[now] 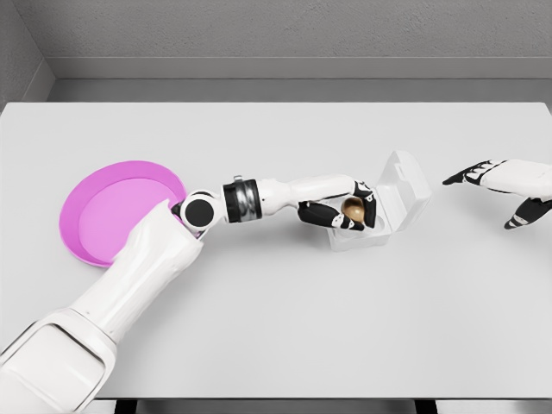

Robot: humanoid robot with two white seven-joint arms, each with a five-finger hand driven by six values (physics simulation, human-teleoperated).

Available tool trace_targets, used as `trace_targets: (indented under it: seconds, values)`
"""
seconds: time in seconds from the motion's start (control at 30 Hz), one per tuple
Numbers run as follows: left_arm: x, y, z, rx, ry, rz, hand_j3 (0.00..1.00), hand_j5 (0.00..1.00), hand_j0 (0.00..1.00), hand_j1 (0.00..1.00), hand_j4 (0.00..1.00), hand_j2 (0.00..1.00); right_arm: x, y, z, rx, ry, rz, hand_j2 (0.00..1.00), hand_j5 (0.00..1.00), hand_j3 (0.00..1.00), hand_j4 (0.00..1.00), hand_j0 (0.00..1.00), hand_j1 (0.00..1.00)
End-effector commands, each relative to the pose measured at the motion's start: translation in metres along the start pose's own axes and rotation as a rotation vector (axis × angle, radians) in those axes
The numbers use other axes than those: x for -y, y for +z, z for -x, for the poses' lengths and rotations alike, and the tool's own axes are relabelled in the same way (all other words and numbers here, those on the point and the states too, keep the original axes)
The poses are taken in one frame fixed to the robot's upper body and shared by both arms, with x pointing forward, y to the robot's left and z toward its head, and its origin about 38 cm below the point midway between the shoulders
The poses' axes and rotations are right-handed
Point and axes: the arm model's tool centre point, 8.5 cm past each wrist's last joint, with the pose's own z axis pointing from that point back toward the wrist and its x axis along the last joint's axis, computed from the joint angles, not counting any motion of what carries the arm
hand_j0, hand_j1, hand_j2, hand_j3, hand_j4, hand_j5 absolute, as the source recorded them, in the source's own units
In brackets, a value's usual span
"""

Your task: Pack egg into the box and close the box lid

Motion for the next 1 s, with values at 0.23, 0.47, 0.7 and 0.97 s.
trace_targets:
  seconds: [0.23, 0.47, 0.7, 0.97]
  values:
    - [-0.001, 0.004, 0.0, 0.001, 0.006, -0.012, 0.74, 0.74, 0.74, 0.74, 0.74, 0.74, 0.001, 0.001, 0.0, 0.0, -0.004, 0.004, 1.0, 1.0, 1.0, 1.0, 1.0, 1.0]
    - [-0.006, 0.004, -0.005, 0.017, -0.009, -0.021, 0.8, 0.8, 0.8, 0.8, 0.8, 0.8, 0.001, 0.001, 0.0, 0.0, -0.004, 0.004, 1.0, 1.0, 1.0, 1.0, 1.0, 1.0]
    - [-0.073, 0.12, -0.073, 0.122, -0.159, -0.084, 1.0, 1.0, 1.0, 1.0, 1.0, 1.0, 0.001, 0.001, 0.0, 0.0, -0.003, 0.005, 1.0, 1.0, 1.0, 1.0, 1.0, 1.0]
    - [-0.088, 0.222, -0.114, -0.129, -0.477, 0.103, 1.0, 1.0, 1.0, 1.0, 1.0, 1.0, -0.002, -0.009, -0.006, 0.023, -0.01, 0.003, 1.0, 1.0, 1.0, 1.0, 1.0, 1.0]
